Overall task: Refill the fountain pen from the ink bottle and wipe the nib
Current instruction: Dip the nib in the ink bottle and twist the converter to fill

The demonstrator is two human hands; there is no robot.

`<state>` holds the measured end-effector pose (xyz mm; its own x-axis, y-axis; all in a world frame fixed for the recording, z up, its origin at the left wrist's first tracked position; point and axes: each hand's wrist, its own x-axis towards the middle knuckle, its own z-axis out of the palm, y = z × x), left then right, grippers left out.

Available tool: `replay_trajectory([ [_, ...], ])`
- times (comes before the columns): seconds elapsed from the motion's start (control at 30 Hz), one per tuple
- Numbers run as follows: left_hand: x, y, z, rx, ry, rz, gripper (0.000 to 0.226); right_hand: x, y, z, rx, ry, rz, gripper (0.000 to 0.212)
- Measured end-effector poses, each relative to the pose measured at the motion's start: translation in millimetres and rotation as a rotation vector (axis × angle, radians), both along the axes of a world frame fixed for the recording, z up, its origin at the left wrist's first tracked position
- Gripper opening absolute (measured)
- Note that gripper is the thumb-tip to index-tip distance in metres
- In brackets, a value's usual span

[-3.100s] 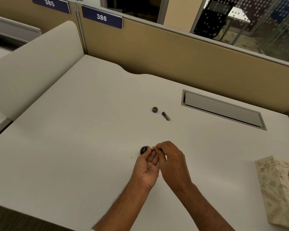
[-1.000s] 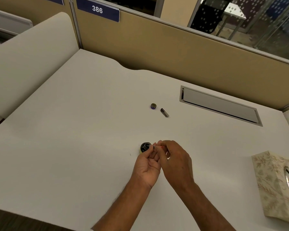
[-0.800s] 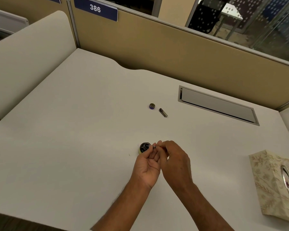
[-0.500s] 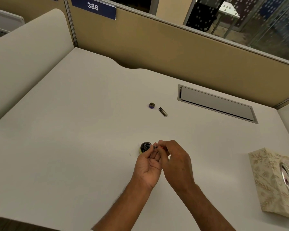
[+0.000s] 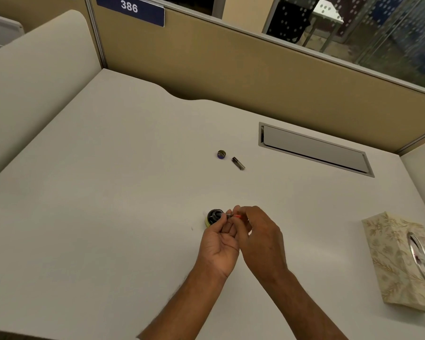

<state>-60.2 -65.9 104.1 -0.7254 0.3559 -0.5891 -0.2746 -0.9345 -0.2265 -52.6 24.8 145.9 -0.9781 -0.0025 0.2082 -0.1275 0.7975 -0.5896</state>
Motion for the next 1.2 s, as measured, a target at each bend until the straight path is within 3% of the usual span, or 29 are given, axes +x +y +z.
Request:
replay_trajectory([
  [0.3,-1.0,-0.5,-2.4,0.006,0.012,-0.018,0.035,-3.4,-3.3,0.8,0.057,0.023,-0.065,0.023],
  [0.47,-0.7,-1.4,-0.3,0.031,0.004,-0.009,0.029,-0.3,-2.2,4.1,0.049,-0.010,-0.038,0.001],
  [0.8,-0.3,-1.5,0.7,0.027,0.007,-0.010,0.032,-5.4,-5.0,-2.6,0.069,0.011,-0.079,0.021],
  [0.97,-2.2,-1.4,3.5,0.032,0.003,-0.009,0.031,-3.0,-3.4,0.2,0.079,0.020,-0.051,0.003],
  [1.2,-4.3,0.3,-1.3,0.027,-0.022,0.005,0.036,-6.3,-4.2,-3.0,0.056,0.022,-0.048,0.013],
])
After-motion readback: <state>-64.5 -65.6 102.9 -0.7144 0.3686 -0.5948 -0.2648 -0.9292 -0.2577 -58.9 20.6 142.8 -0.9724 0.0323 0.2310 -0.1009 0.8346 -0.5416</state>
